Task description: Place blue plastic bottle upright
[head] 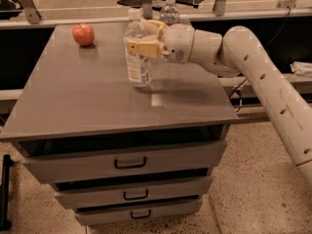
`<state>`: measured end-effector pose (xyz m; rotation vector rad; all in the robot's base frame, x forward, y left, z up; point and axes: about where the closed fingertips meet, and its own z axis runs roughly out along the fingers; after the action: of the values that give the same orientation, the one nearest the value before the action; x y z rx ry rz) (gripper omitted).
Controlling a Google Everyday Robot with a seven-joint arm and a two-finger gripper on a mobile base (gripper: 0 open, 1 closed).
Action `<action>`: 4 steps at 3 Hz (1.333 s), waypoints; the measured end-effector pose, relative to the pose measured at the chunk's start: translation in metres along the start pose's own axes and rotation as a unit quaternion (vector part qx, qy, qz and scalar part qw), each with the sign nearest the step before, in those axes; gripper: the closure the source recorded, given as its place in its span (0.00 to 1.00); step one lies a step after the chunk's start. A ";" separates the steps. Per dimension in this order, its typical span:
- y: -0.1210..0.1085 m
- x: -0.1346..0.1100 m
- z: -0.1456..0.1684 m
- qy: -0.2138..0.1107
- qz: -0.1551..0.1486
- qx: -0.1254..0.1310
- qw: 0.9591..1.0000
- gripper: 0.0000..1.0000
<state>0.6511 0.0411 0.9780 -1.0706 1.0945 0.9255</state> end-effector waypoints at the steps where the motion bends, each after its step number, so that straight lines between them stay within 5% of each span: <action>1: 0.003 0.005 0.001 0.002 0.008 -0.005 1.000 0.59; 3: 0.015 0.015 -0.007 -0.012 0.025 0.001 1.000 0.14; 4: 0.023 0.019 -0.014 -0.020 0.025 0.007 0.999 0.00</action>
Offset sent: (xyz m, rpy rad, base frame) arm -0.0106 -0.0080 -0.0184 0.0311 0.0571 -0.0005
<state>0.6307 0.0342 0.9533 -1.0128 1.0973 0.9746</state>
